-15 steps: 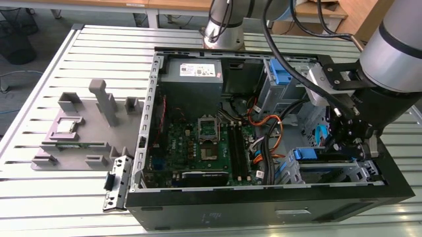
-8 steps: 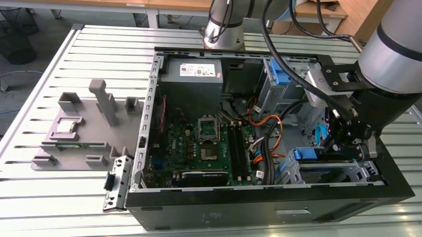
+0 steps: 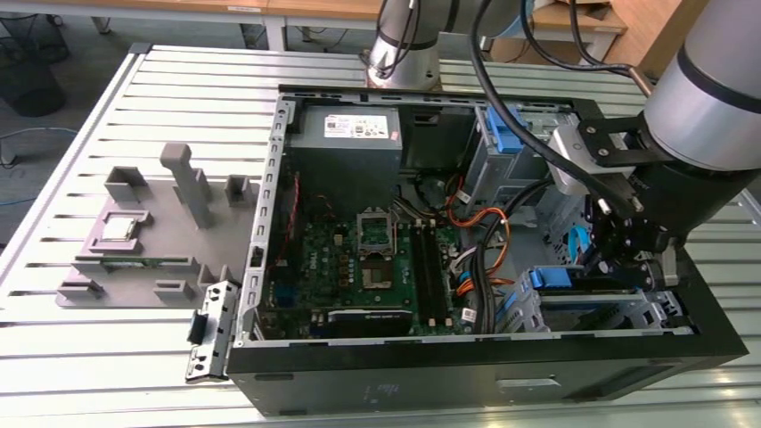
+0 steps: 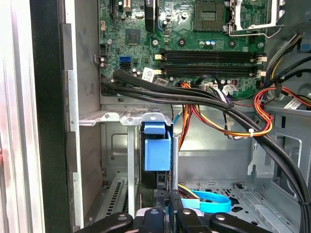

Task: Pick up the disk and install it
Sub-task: 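Insert the first disk wire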

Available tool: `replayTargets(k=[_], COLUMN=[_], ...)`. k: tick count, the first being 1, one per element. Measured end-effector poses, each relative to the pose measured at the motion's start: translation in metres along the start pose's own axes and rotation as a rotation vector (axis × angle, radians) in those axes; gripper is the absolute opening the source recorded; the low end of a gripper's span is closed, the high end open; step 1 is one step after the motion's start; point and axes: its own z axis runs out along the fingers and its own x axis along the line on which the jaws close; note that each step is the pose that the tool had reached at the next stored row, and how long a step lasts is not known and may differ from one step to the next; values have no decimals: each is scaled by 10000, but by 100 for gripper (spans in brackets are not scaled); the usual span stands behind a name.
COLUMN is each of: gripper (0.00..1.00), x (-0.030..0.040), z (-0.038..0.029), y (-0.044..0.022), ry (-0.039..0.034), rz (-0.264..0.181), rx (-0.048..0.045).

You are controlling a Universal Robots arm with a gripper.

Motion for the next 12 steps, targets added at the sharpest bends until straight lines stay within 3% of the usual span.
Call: replayTargets(k=[6, 7, 12], gripper=[17, 24, 24], x=[0, 0, 0], z=[3, 3, -4], y=[1, 1, 1], ry=[-6, -6, 0], rz=[1, 1, 0], rx=[1, 1, 0])
